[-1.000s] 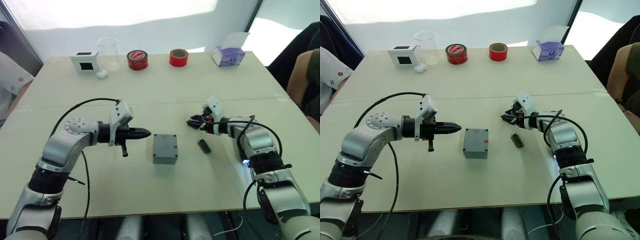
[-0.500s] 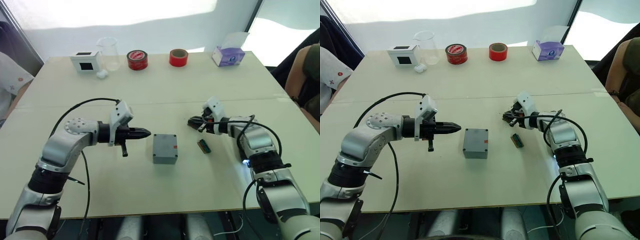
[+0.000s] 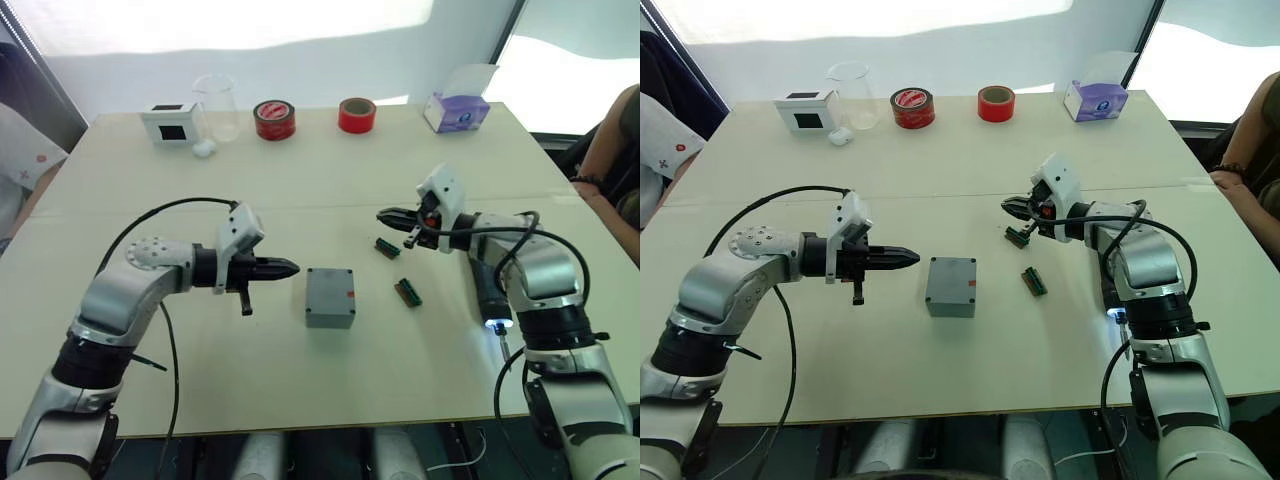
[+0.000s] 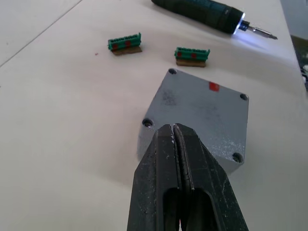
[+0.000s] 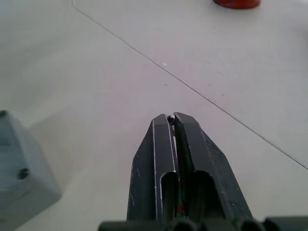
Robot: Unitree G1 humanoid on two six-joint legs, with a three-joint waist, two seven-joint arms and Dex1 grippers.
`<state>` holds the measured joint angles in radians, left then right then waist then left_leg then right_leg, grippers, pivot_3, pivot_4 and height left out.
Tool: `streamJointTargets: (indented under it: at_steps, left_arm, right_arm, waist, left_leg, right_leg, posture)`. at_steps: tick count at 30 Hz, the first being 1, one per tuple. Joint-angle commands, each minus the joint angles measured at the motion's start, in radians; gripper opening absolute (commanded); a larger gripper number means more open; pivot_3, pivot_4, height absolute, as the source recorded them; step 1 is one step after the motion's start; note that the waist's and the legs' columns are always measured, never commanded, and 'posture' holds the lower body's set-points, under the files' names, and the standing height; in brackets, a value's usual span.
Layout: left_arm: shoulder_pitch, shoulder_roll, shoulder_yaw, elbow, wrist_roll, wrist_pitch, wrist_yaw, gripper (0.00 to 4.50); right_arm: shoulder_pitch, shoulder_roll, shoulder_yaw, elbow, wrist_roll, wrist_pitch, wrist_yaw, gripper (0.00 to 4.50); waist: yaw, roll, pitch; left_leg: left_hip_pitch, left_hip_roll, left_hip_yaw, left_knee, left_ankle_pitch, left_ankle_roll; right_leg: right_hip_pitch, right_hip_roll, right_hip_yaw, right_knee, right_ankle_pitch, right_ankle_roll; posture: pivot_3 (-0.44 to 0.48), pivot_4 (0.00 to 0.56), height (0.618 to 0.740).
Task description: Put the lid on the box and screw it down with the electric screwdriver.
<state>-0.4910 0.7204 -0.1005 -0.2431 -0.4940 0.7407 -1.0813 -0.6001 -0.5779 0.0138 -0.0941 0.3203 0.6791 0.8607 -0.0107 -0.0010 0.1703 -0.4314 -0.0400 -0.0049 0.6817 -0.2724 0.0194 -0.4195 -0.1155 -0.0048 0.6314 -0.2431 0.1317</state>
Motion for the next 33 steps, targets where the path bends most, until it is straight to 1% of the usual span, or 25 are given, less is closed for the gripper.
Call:
streamJointTargets:
  at_steps: [1, 5, 9, 16, 33]
  left_arm:
    - [0.015, 0.027, 0.023, -0.038, -0.028, 0.0, -0.022, 0.0]
    - [0.016, 0.027, 0.015, -0.033, -0.031, -0.006, -0.022, 0.0]
    - [0.007, 0.02, 0.007, -0.021, -0.028, -0.013, -0.023, 0.0]
    - [0.0, 0.012, -0.007, 0.008, -0.009, -0.042, -0.031, 0.0]
    - [0.025, 0.005, 0.0, 0.001, 0.001, -0.053, -0.019, 0.0]
  right_arm:
    - [0.066, -0.009, -0.013, -0.214, 0.082, 0.09, -0.014, 0.09]
    - [0.127, -0.007, 0.006, -0.325, 0.114, 0.145, -0.044, 0.09]
    - [0.158, 0.005, 0.019, -0.362, 0.128, 0.167, -0.071, 0.09]
    - [0.18, 0.013, 0.066, -0.34, 0.106, 0.146, -0.111, 0.09]
    - [0.176, 0.002, 0.108, -0.283, 0.078, 0.11, -0.107, 0.09]
  waist:
    - [0.0, 0.0, 0.0]
    - [0.002, 0.0, 0.0]
    - [0.001, 0.0, 0.0]
    - [0.0, 0.0, 0.0]
    - [0.0, 0.0, 0.0]
  left_leg:
    - [0.0, 0.0, 0.0, 0.0, 0.0, 0.0]
    - [0.0, 0.0, 0.0, 0.001, 0.0, 0.001]
    - [0.0, 0.0, 0.0, 0.001, 0.0, 0.001]
    - [0.0, 0.0, 0.0, 0.001, 0.0, 0.001]
    - [0.0, 0.0, 0.0, 0.001, 0.0, 0.001]
  right_leg:
    - [0.0, 0.0, 0.0, 0.0, 0.0, 0.0]
    - [0.0, 0.0, 0.0, 0.0, 0.0, 0.0]
    - [0.0, 0.0, 0.0, 0.0, 0.0, 0.0]
    - [0.0, 0.0, 0.0, 0.0, 0.0, 0.0]
    - [0.0, 0.0, 0.0, 0.0, 0.0, 0.0]
  posture:
    - [0.0, 0.15, 0.74]
    - [0.0, 0.15, 0.74]
    - [0.0, 0.15, 0.74]
    - [0.0, 0.15, 0.74]
    - [0.0, 0.15, 0.74]
